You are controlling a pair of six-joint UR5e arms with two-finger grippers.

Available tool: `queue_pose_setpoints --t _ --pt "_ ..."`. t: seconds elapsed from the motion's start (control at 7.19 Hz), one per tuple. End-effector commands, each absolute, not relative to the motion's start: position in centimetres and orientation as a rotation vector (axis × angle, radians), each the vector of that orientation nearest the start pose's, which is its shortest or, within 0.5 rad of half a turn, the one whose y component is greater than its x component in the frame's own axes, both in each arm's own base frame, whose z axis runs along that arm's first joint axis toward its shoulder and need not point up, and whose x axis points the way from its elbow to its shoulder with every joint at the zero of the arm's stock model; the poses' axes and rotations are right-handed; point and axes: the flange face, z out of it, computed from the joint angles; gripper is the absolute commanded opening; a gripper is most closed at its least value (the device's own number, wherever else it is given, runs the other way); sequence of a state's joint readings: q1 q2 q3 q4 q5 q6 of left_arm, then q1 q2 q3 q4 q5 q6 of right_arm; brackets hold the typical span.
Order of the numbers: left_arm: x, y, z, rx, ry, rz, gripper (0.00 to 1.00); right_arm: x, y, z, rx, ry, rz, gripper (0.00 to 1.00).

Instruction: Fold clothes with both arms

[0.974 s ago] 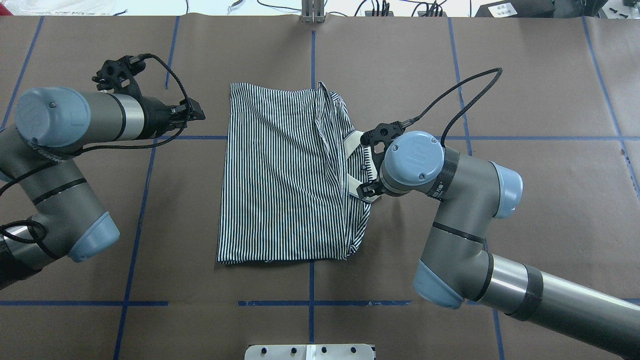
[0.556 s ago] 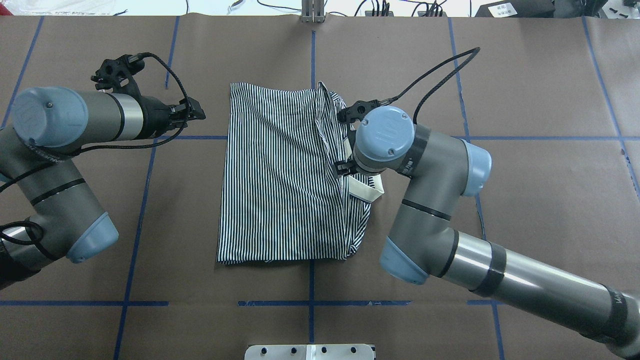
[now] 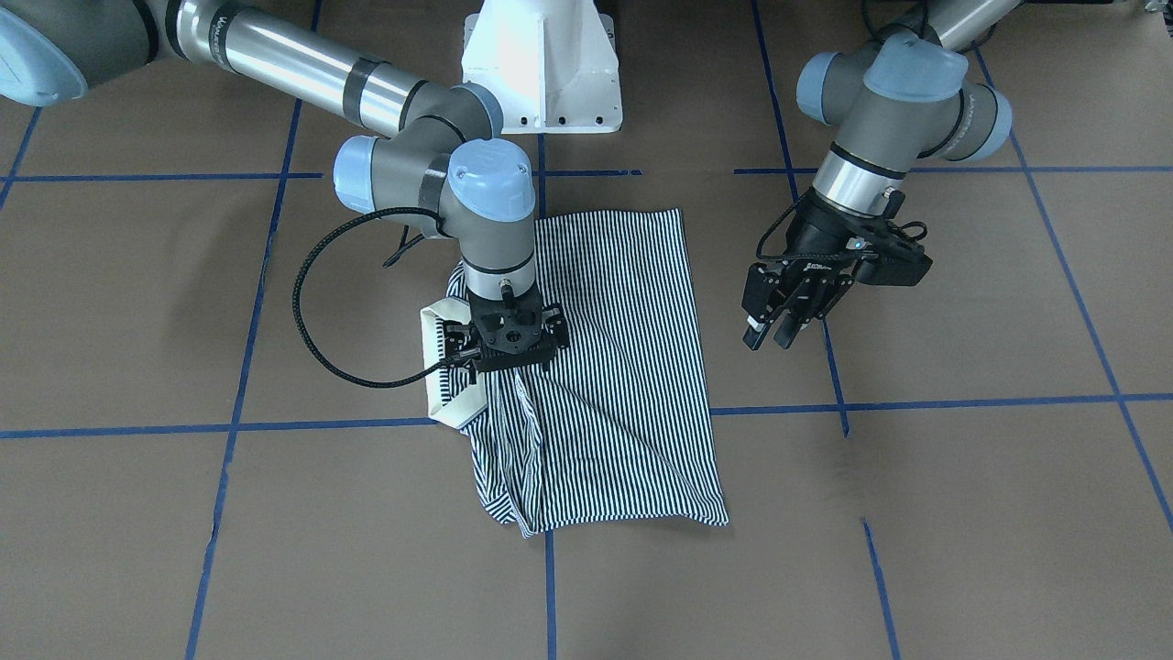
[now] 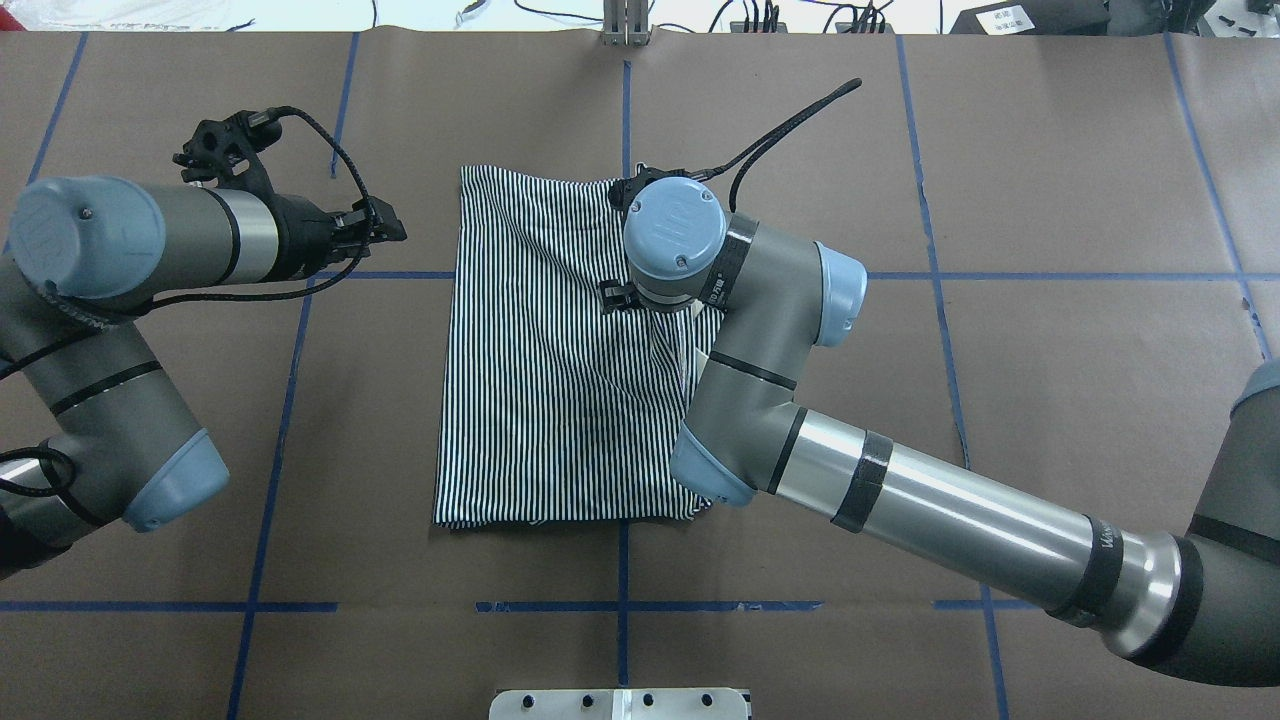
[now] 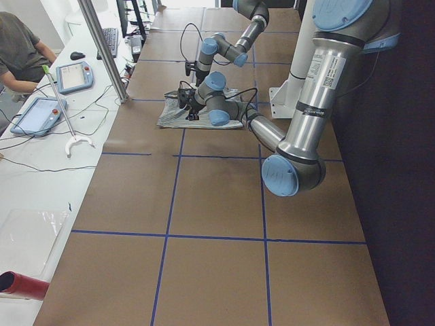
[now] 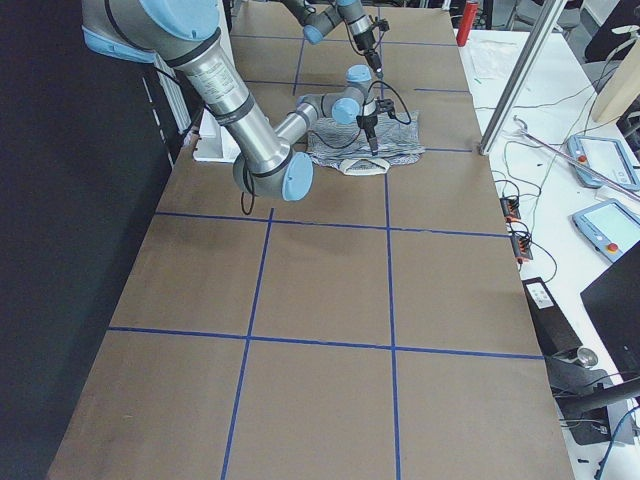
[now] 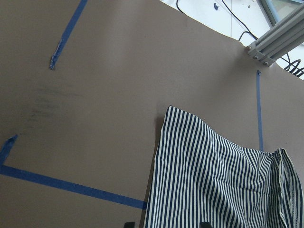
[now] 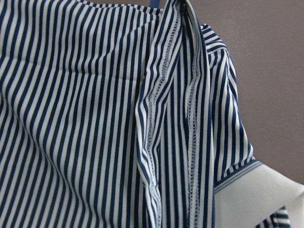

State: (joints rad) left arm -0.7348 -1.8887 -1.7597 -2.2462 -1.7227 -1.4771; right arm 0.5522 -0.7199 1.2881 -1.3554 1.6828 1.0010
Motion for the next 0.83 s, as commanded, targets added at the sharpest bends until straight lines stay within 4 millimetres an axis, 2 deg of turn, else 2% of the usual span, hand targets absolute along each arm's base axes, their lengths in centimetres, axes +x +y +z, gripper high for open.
queue_pose_setpoints --t 0.0,0.28,0.42,0.56,0.7 --pt "36.9 -49.3 32.0 0.356 1.148 -0.475 0.54 -59.8 -54.3 25.9 0.327 -0.675 -0.058 1.0" --pt "36.7 -49.1 31.7 0.358 1.152 -0.474 0.54 -54.9 -57.6 30.9 0.329 -0.619 -0.137 1.0" --pt "36.7 -48.9 31.4 0.348 1.161 -0.466 0.54 -54.1 -58.2 31.1 0.313 -0.632 -0.132 1.0" --pt "36.7 -48.6 31.3 0.325 1.17 -0.452 0.54 -54.3 -58.2 30.1 0.316 -0.644 -0.121 1.0" --pt "36.7 -48.5 31.1 0.326 1.173 -0.452 0.54 -54.5 -58.4 28.2 0.317 -0.669 -0.085 1.0"
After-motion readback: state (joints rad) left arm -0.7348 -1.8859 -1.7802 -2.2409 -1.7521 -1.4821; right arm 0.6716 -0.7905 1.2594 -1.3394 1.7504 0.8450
